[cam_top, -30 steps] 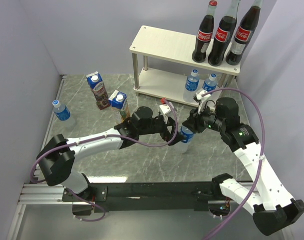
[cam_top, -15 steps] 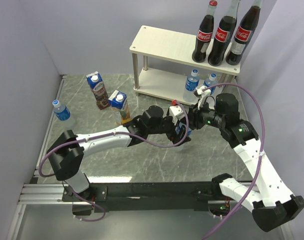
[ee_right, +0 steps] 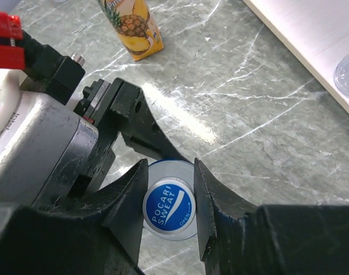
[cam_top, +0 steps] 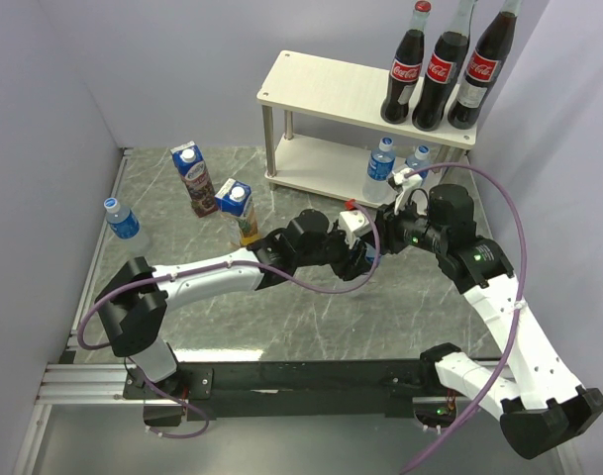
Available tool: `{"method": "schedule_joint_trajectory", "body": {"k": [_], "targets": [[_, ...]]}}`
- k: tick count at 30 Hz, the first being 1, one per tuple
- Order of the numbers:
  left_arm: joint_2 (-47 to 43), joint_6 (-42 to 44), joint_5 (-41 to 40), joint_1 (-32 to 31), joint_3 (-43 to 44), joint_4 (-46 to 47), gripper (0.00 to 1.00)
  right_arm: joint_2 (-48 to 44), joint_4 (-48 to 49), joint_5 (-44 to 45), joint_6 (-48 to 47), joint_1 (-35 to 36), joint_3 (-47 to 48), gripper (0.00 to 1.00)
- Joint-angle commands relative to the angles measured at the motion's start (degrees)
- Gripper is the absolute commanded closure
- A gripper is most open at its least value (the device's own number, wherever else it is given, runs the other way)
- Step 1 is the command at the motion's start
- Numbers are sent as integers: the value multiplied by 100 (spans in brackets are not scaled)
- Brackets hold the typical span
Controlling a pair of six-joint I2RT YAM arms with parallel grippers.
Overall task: Place and organize the beverage onto the shelf
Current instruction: Pick up the drink from the center of the board, then place the drink on the shelf.
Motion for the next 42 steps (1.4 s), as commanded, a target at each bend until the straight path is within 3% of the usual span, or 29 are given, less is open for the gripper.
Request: {"method": "schedule_joint_trajectory", "body": {"k": [1,2,4,5,8,14,18,25,27,33,42], "targets": [[-134,39,-98,-45,110,278,100,-183,719,-175,123,49,436,100],[-160,30,-108,-54,74,313,100,-175,684,-167,123,49,427,96],[-230,39,-151,-45,-5,340,100,-183,684,-140,123,-12,410,79],[-239,39,-186,-45,-31,331,100,-209,675,-105,123,-47,401,63],[-310,39,-301,-36,-145,358,100,-253,649,0,123,-188,436,42],[-362,-31,-582,34,-304,384,100,-332,535,-297,36,-872,603,21],[-406,-58,-705,157,-322,454,100,-526,596,-1297,-184,-1672,419,18],[-240,-215,-1048,718,38,621,100,-1123,1571,-1581,-123,-2552,-1091,17],[-100,-251,-1100,860,179,788,100,-1176,1528,-1564,-140,-2745,-1111,18],[462,-321,-1136,1291,732,1166,100,-1554,1826,-1538,79,-3001,-1357,17],[1517,-216,-1303,1546,2357,1271,100,-1730,1879,-1520,123,-3106,-1401,17]]}}
